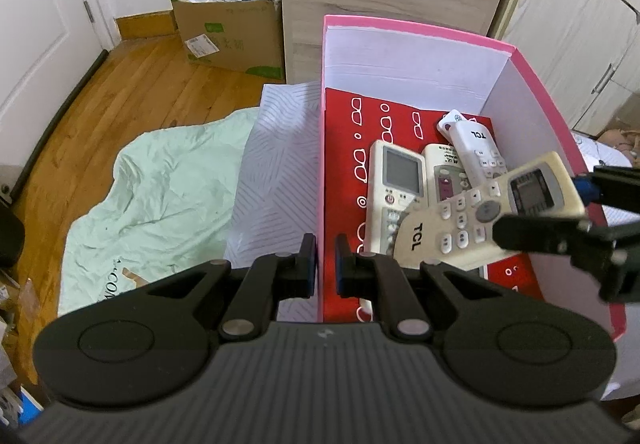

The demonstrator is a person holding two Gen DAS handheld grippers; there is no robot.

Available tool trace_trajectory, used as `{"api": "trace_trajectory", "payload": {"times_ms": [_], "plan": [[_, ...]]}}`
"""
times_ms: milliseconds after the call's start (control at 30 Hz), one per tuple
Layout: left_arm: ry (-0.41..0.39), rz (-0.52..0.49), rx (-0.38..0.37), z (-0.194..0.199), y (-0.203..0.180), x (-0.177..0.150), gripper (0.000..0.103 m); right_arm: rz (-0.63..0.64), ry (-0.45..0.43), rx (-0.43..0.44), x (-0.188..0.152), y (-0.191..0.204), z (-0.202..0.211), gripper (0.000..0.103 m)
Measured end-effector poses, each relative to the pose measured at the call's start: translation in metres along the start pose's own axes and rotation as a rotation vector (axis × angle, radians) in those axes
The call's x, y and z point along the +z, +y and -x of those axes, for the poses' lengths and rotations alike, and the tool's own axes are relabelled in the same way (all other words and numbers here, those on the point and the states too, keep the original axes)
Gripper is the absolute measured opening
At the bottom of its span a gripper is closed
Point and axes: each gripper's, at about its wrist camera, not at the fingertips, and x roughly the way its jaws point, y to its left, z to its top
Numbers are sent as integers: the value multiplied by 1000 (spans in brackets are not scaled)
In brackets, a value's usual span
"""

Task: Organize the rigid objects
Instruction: 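Lower the cream remote into the pink box and open the right tool, then grasp the white cube phone charger with the right tool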

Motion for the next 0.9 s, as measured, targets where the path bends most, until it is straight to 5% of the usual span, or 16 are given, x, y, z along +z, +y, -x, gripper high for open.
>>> {"api": "trace_trajectory", "payload": {"times_ms": [167,567,700,900], "plan": [[-3,-14,8,-1,-2,-1,7,113,65,-131,-6,12,-6,55],[0,-7,2,-2,-1,0,7,130,141,-213,-2,15,4,54],[0,-6,3,-2,-2,0,8,262,65,-343,-3,32,19,55],[-2,-10,2,-2,-2,0,8,246,-67,-277,-6,21,67,55]]}}
